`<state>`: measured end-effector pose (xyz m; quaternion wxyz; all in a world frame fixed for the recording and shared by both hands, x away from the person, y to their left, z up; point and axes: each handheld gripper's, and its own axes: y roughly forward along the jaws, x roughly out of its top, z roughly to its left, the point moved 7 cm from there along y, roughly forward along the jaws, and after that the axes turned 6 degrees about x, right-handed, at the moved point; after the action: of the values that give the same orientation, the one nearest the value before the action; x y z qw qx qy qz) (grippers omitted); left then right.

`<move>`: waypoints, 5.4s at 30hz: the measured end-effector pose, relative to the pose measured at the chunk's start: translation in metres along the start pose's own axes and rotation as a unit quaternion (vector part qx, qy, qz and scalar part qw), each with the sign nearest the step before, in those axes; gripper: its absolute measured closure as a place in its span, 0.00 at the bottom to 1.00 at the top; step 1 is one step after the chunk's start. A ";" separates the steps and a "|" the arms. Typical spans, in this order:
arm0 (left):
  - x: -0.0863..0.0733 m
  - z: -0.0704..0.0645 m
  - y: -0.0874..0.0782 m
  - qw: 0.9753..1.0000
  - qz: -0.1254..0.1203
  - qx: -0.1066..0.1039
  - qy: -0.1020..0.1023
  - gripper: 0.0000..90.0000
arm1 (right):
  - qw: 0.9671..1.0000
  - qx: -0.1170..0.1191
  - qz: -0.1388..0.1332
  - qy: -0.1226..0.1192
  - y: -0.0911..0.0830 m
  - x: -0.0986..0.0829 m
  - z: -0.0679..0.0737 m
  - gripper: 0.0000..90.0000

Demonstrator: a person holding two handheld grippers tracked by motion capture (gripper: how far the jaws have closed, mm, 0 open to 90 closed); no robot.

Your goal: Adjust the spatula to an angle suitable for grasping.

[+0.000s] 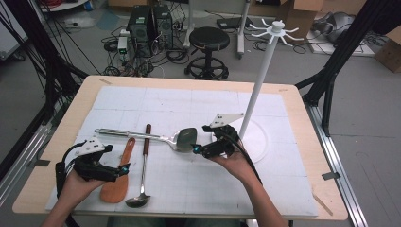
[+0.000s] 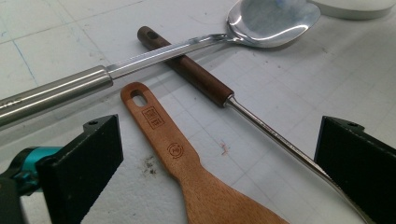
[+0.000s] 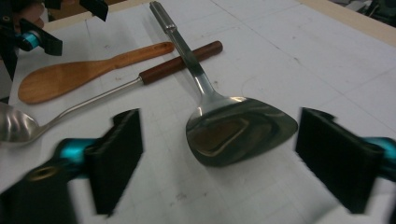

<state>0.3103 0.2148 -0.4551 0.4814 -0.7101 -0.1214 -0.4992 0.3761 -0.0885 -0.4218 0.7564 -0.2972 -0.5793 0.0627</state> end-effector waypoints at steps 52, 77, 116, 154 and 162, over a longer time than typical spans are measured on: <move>0.000 0.005 0.001 1.000 -0.002 0.000 -0.005 0.02 | 0.977 0.105 0.181 -0.052 0.167 0.037 -0.007 0.61; 0.000 0.007 0.000 1.000 -0.002 0.000 -0.006 0.02 | 0.967 0.100 0.231 -0.046 0.164 0.025 -0.007 0.83; -0.001 0.008 0.000 1.000 -0.002 0.004 -0.006 0.02 | 0.971 0.102 0.214 -0.034 0.095 -0.015 0.012 0.83; -0.001 0.007 0.001 1.000 0.002 0.004 -0.004 0.02 | 0.973 0.088 0.210 -0.032 0.092 -0.024 0.014 0.69; -0.001 0.007 0.002 1.000 0.004 0.002 -0.003 0.02 | 0.972 0.092 0.213 -0.021 0.100 -0.019 0.014 0.72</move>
<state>0.3152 0.2198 -0.4574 0.4845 -0.7108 -0.1210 -0.4954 0.3824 -0.0103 -0.4884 0.7371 -0.3416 -0.5104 0.2820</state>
